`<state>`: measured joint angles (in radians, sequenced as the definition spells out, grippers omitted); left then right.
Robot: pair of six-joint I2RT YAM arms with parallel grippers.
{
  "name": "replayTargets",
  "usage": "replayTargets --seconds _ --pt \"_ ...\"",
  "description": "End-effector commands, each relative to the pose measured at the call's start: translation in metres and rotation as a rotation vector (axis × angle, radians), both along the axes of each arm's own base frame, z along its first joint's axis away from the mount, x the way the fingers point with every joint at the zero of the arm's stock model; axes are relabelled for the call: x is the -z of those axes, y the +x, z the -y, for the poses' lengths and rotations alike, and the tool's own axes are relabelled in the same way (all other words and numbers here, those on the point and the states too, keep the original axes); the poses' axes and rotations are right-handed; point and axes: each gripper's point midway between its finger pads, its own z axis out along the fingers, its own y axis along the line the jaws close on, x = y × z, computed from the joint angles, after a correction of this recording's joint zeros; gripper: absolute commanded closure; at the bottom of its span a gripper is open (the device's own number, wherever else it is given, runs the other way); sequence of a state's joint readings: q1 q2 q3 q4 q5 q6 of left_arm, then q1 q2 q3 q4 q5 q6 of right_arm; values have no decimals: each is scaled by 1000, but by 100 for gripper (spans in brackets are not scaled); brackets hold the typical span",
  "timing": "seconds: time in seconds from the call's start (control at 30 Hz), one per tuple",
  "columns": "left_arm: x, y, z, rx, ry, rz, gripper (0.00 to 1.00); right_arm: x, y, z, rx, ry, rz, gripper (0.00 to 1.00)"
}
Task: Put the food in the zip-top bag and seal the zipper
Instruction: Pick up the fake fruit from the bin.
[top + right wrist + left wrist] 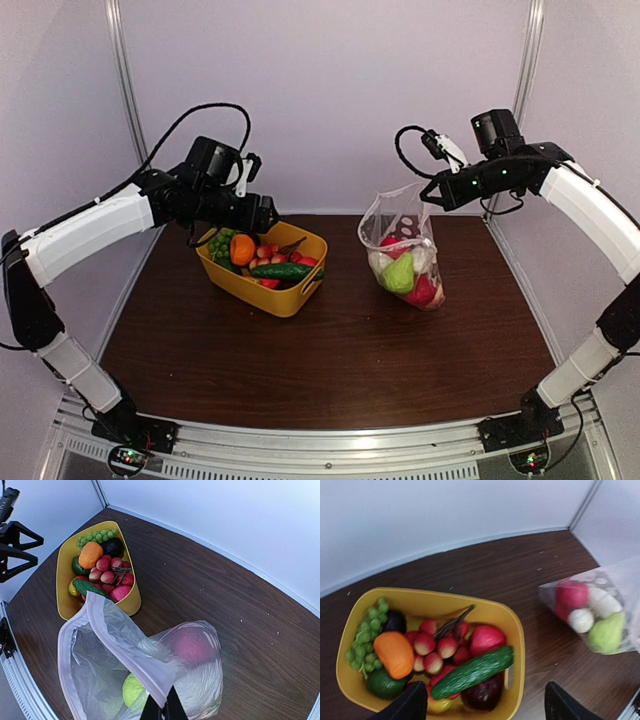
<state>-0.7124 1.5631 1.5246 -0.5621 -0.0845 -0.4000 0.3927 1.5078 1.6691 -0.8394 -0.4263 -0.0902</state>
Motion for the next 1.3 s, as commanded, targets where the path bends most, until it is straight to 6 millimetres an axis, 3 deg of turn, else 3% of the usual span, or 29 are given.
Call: replayTargets --seconds 0.0,0.43,0.8,1.03,1.17,1.27 --pt "54 16 -63 -207 100 -141 23 -9 -3 5 8 -9 50 100" --pt "121 66 -95 -377 274 -235 26 -2 -7 5 -1 -13 38 100" --pt "149 98 -99 -420 333 -261 31 4 -5 3 -6 -10 24 100" --pt "163 105 -99 -414 364 -297 36 5 -6 3 -5 -12 23 100" --pt "167 105 -98 -398 366 -308 48 5 -6 4 -5 -13 22 100" --pt "159 104 -96 -390 358 -305 54 5 -6 4 -5 -13 21 100"
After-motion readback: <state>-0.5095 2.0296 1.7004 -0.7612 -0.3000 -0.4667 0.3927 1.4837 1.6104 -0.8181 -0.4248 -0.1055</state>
